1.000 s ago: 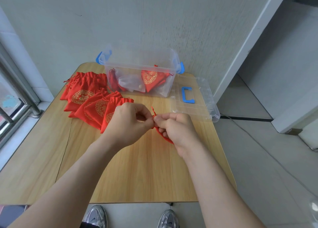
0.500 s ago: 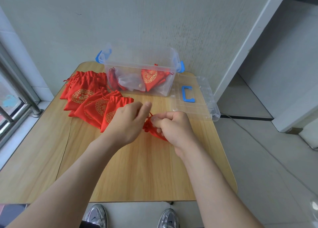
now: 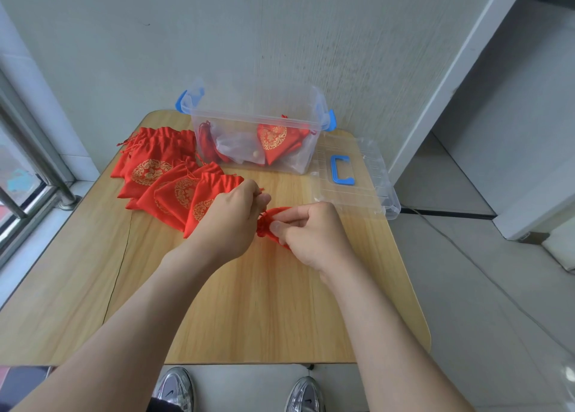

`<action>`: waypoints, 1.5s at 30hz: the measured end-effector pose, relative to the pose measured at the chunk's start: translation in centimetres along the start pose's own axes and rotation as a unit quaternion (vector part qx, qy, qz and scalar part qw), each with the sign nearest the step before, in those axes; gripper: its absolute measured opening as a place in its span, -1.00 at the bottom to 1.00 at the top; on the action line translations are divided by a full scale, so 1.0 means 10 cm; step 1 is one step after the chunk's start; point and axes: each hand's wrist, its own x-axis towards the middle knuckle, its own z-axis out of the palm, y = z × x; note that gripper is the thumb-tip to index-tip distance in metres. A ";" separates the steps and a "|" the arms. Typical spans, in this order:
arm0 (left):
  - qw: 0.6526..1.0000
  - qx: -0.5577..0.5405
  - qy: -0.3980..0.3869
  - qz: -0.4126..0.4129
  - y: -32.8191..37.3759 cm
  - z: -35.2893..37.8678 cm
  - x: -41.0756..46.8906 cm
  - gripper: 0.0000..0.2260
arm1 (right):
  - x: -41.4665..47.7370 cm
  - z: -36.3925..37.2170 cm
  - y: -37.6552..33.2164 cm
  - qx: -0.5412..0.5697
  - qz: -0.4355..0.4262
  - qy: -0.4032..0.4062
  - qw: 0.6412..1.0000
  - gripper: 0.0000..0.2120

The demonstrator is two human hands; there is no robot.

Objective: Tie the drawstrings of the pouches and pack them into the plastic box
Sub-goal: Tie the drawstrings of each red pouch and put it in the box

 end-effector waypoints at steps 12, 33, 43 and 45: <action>0.997 -0.049 0.050 -0.040 0.00 -0.10 -0.03 -0.93 | -0.03 0.07 -0.04 -0.231 -0.077 0.011 0.970 -0.87; 0.974 -0.063 0.198 -0.087 -0.16 0.01 0.15 -0.83 | 0.13 0.00 0.11 -0.052 -0.237 0.204 0.948 -0.75; 0.956 0.251 0.151 -0.032 -0.35 0.14 0.20 -0.85 | 0.43 -0.01 -0.25 -0.059 -0.312 0.345 0.883 -0.73; 0.953 0.254 0.150 -0.066 -0.36 0.14 0.24 -0.84 | 0.50 0.01 -0.40 -0.052 -0.315 0.345 0.883 -0.64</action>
